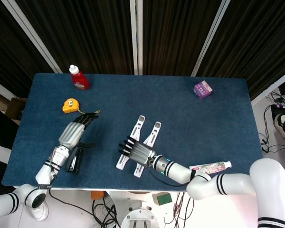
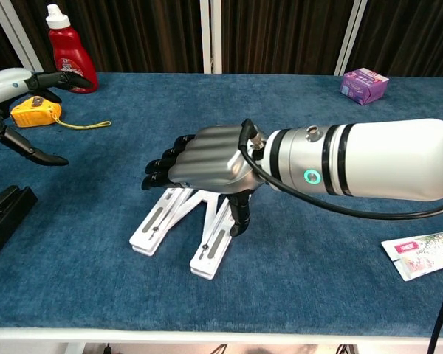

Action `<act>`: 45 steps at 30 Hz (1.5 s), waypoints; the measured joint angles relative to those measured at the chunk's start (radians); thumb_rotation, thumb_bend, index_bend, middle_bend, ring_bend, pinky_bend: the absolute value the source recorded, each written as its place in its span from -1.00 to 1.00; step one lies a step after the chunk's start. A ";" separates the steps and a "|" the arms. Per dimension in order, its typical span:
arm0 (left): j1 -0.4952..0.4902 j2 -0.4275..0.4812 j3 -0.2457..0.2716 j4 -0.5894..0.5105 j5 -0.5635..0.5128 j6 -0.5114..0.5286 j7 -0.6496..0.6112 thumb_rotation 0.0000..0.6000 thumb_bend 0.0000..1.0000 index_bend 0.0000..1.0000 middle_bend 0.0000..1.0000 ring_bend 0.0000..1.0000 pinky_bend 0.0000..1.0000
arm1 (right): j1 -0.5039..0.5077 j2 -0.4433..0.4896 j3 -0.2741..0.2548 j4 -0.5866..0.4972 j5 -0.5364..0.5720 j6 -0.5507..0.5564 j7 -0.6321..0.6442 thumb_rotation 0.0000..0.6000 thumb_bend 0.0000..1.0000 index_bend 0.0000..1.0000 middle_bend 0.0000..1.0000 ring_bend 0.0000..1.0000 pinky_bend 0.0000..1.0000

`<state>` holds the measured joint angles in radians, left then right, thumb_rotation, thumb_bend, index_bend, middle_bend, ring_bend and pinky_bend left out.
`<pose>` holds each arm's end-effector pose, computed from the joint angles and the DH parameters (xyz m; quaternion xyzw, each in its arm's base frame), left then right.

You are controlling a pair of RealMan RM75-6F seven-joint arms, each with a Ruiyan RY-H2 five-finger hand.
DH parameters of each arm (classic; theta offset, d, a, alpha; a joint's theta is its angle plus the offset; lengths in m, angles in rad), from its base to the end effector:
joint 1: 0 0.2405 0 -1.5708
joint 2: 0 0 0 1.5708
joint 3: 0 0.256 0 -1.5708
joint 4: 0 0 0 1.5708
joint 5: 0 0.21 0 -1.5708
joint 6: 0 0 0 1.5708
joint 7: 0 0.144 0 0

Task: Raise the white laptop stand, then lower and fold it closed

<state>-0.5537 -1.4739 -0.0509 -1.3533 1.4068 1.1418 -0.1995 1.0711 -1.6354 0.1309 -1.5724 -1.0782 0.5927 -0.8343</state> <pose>-0.2297 0.3092 0.0221 -0.6704 -0.4500 -0.4481 0.3838 -0.0311 -0.2934 -0.0952 0.9371 -0.0937 0.2475 0.2276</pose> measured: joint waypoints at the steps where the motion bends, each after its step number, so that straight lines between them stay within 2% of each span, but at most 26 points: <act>1: 0.003 0.001 -0.001 0.001 -0.005 0.000 -0.002 1.00 -0.94 -0.76 -0.87 -0.88 -0.68 | 0.014 -0.007 -0.003 0.006 0.025 -0.001 -0.008 1.00 -1.00 -1.00 -1.00 -1.00 -1.00; 13: 0.041 0.007 -0.010 0.032 -0.025 -0.007 -0.051 1.00 -0.94 -0.76 -0.87 -0.88 -0.69 | 0.138 -0.021 -0.059 0.009 0.220 0.027 -0.055 1.00 -1.00 -1.00 -0.95 -1.00 -1.00; 18: 0.051 0.003 -0.015 0.040 -0.026 -0.008 -0.062 1.00 -0.94 -0.76 -0.87 -0.88 -0.69 | 0.186 -0.046 -0.075 0.047 0.279 0.030 -0.058 1.00 -0.99 -0.99 -0.77 -1.00 -1.00; 20: 0.053 0.004 -0.016 0.040 -0.026 -0.007 -0.066 1.00 -0.94 -0.76 -0.87 -0.88 -0.69 | 0.207 -0.064 -0.082 0.074 0.300 0.032 -0.058 1.00 -0.94 -0.88 -0.66 -1.00 -1.00; 25: 0.061 0.008 -0.022 0.041 -0.020 0.000 -0.073 1.00 -0.94 -0.76 -0.87 -0.88 -0.69 | 0.230 -0.096 -0.092 0.119 0.293 0.048 -0.040 1.00 -0.72 -0.31 -0.36 -0.94 -0.96; 32: 0.076 0.019 -0.018 0.044 -0.002 0.018 -0.074 1.00 -0.94 -0.76 -0.87 -0.88 -0.69 | 0.199 -0.101 -0.089 0.141 0.142 0.092 0.057 1.00 -0.50 0.12 -0.15 -0.67 -0.76; 35: 0.082 0.032 -0.012 0.042 0.005 0.022 -0.058 1.00 -0.94 -0.76 -0.87 -0.88 -0.69 | 0.177 -0.098 -0.088 0.150 0.059 0.116 0.116 1.00 -0.43 0.18 -0.11 -0.64 -0.73; 36: 0.086 0.040 -0.010 0.038 0.006 0.025 -0.051 1.00 -0.94 -0.76 -0.87 -0.88 -0.69 | 0.170 -0.096 -0.089 0.154 0.039 0.122 0.134 1.00 -0.43 0.17 -0.11 -0.64 -0.73; 38: 0.093 0.052 -0.008 0.029 0.008 0.032 -0.040 1.00 -0.94 -0.76 -0.87 -0.88 -0.69 | 0.152 -0.093 -0.092 0.161 0.013 0.132 0.158 1.00 -0.48 -0.02 -0.23 -0.70 -0.77; 40: 0.102 0.066 -0.007 0.018 0.007 0.043 -0.023 1.00 -0.94 -0.76 -0.87 -0.88 -0.69 | 0.147 -0.086 -0.098 0.157 0.021 0.133 0.151 1.00 -0.62 -0.52 -0.58 -0.88 -0.91; 42: 0.110 0.080 -0.007 0.009 0.006 0.054 -0.001 1.00 -0.94 -0.76 -0.87 -0.88 -0.69 | 0.141 -0.075 -0.105 0.140 0.045 0.142 0.129 1.00 -0.76 -0.91 -0.87 -0.99 -0.99; 43: 0.114 0.085 -0.007 0.007 0.004 0.059 0.011 1.00 -0.94 -0.76 -0.87 -0.88 -0.69 | 0.134 -0.066 -0.109 0.120 0.064 0.155 0.114 1.00 -0.82 -1.00 -0.96 -1.00 -1.00; 45: 0.124 0.101 -0.008 0.000 0.000 0.073 0.048 1.00 -0.94 -0.76 -0.87 -0.88 -0.69 | 0.115 -0.046 -0.115 0.081 0.080 0.192 0.103 1.00 -0.83 -1.00 -1.00 -1.00 -1.00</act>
<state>-0.4293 -1.3730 -0.0590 -1.3530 1.4067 1.2149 -0.1514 1.1858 -1.6812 0.0154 -1.4912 -0.9979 0.7845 -0.7310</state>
